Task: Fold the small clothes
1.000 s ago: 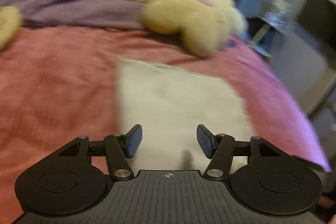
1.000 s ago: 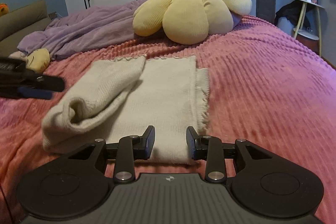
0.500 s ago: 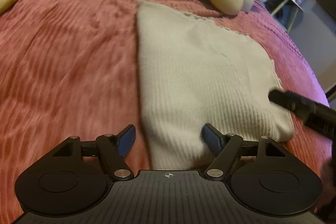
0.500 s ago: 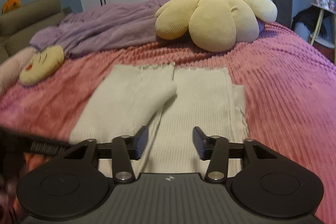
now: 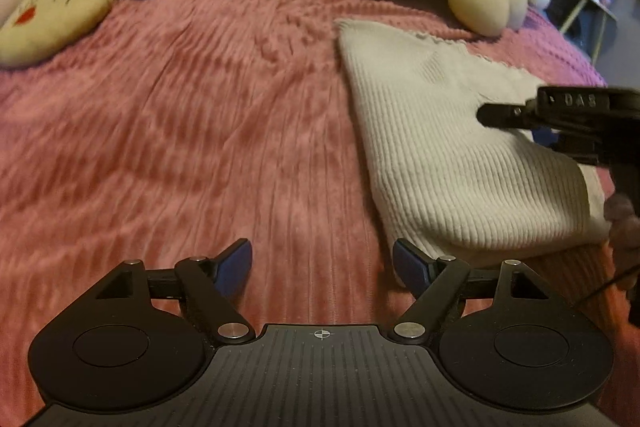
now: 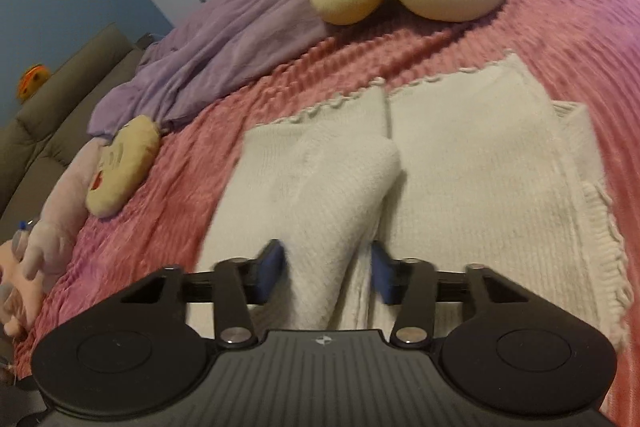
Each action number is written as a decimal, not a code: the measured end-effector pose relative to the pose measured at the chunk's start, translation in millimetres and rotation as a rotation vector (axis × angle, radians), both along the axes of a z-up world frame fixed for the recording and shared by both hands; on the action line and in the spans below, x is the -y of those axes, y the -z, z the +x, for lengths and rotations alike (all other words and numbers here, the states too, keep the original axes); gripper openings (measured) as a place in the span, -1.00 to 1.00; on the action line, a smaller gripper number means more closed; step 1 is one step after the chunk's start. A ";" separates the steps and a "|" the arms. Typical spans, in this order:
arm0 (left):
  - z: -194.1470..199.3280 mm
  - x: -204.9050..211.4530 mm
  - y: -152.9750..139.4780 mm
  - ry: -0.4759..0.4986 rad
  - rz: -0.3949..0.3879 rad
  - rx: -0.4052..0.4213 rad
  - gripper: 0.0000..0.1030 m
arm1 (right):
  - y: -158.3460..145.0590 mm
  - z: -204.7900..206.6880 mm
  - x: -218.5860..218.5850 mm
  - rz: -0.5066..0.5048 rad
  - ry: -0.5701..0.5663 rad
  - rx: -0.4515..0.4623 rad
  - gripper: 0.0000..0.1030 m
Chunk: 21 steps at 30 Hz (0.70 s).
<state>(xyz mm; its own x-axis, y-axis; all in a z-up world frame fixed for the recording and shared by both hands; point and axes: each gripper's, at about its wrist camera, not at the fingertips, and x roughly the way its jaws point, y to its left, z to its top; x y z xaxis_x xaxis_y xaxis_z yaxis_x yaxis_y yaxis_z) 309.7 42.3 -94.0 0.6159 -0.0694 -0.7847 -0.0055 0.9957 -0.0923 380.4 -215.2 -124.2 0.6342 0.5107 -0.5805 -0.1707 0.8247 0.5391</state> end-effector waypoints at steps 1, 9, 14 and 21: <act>0.4 -0.8 0.6 -0.004 -0.011 0.001 0.61 | -1.1 0.7 -0.6 0.000 -0.007 0.001 -0.29; -2.7 4.2 2.1 0.010 -0.024 -0.001 0.61 | 2.9 14.2 3.5 0.093 -0.002 -0.062 0.08; -5.2 5.1 -1.8 0.003 -0.029 -0.004 0.61 | -9.2 11.8 -10.6 -0.024 -0.016 -0.015 -0.50; -6.3 17.6 -9.9 0.036 -0.026 0.003 0.64 | -55.8 -25.4 -25.8 -0.378 -0.003 0.273 -0.67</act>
